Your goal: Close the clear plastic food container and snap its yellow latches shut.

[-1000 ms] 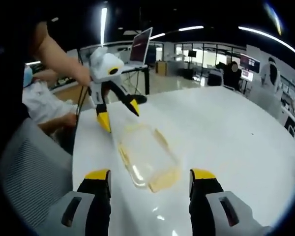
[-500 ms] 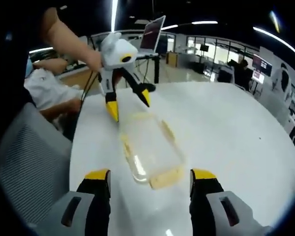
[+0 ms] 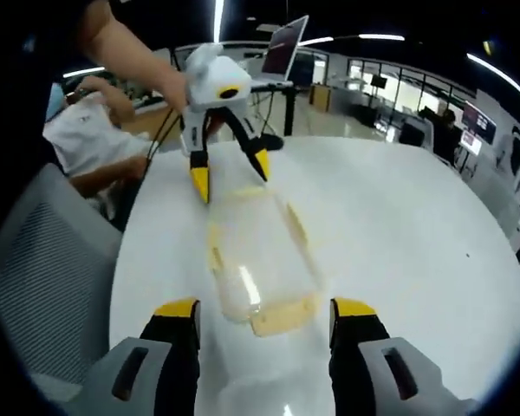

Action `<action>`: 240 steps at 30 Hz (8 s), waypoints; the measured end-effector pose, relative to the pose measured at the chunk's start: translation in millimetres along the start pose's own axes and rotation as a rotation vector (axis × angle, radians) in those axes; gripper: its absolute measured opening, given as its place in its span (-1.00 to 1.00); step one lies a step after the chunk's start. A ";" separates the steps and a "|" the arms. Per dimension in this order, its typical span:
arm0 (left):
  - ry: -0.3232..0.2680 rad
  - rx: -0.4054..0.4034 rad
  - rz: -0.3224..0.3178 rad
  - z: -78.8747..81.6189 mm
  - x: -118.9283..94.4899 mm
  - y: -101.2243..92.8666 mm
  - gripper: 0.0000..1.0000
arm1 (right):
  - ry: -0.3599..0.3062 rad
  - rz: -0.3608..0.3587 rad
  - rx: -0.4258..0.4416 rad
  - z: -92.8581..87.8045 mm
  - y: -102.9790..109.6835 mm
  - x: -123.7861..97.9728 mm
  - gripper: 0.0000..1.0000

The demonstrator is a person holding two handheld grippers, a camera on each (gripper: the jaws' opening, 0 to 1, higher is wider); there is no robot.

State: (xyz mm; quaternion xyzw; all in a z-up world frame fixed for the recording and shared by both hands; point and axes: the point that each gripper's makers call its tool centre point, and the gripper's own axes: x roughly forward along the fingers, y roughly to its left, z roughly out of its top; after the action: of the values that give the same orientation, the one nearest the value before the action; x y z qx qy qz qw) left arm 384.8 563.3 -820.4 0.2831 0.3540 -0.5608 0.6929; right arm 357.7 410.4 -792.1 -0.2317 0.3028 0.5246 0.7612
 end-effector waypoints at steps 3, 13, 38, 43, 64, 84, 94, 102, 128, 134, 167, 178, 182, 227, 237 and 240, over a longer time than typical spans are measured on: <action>0.013 0.018 -0.013 -1.7 1.8 -0.6 0.14 | 0.015 0.008 -0.025 -3.1 0.1 0.1 0.20; 0.037 0.046 -0.039 -5.9 2.9 3.2 0.12 | 0.045 0.035 -0.050 -4.0 0.9 7.0 0.20; 0.140 0.195 -0.126 -13.1 9.9 2.4 -0.06 | 0.121 0.056 -0.090 -16.5 -5.0 19.5 0.05; 0.152 0.214 -0.127 -13.2 10.7 4.3 -0.08 | 0.128 0.053 -0.121 -13.2 -4.3 24.3 -0.04; 0.179 0.254 -0.138 -14.0 10.8 3.0 -0.10 | 0.186 0.026 -0.155 -16.8 -11.3 20.9 -0.14; 0.189 0.266 -0.144 -14.8 10.7 4.5 -0.14 | 0.260 0.089 -0.211 -25.8 -15.1 35.3 -0.21; 0.180 0.270 -0.140 -13.6 12.2 6.6 -0.21 | 0.278 0.099 -0.220 -28.4 -15.6 35.5 -0.23; 0.169 0.267 -0.138 -13.2 13.1 6.2 -0.21 | 0.283 0.097 -0.215 -29.6 -16.1 35.7 -0.24; 0.187 0.266 -0.131 -13.8 12.7 5.4 -0.20 | 0.317 0.134 -0.214 -29.3 -15.0 39.1 -0.22; 0.165 0.277 -0.141 -13.9 11.7 5.8 -0.22 | 0.307 0.133 -0.210 -28.6 -14.7 38.2 -0.24; 0.170 0.293 -0.137 7.1 -8.2 -4.0 -0.24 | 0.253 0.132 -0.190 -12.8 -5.9 7.1 -0.25; 0.168 0.307 -0.132 21.4 -13.7 -7.2 -0.24 | 0.237 0.116 -0.200 -10.4 -7.4 -7.0 -0.25; 0.166 0.312 -0.126 28.4 -16.0 -6.7 -0.24 | 0.226 0.101 -0.206 -8.9 -10.0 -12.7 -0.25; 0.136 0.338 -0.118 115.8 18.6 -29.6 -0.24 | 0.230 0.055 -0.213 -54.4 -38.0 -92.8 -0.25; 0.126 0.335 -0.128 135.2 32.9 -38.1 -0.24 | 0.242 0.049 -0.214 -71.3 -42.9 -112.0 -0.25; 0.123 0.338 -0.128 141.6 36.9 -41.0 -0.24 | 0.247 0.046 -0.214 -77.4 -44.7 -117.0 -0.25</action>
State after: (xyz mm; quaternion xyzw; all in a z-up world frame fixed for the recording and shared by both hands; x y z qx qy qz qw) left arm 373.7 421.6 -766.6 0.4063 0.3137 -0.6367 0.5754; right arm 351.6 266.1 -763.0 -0.3671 0.3416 0.5385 0.6771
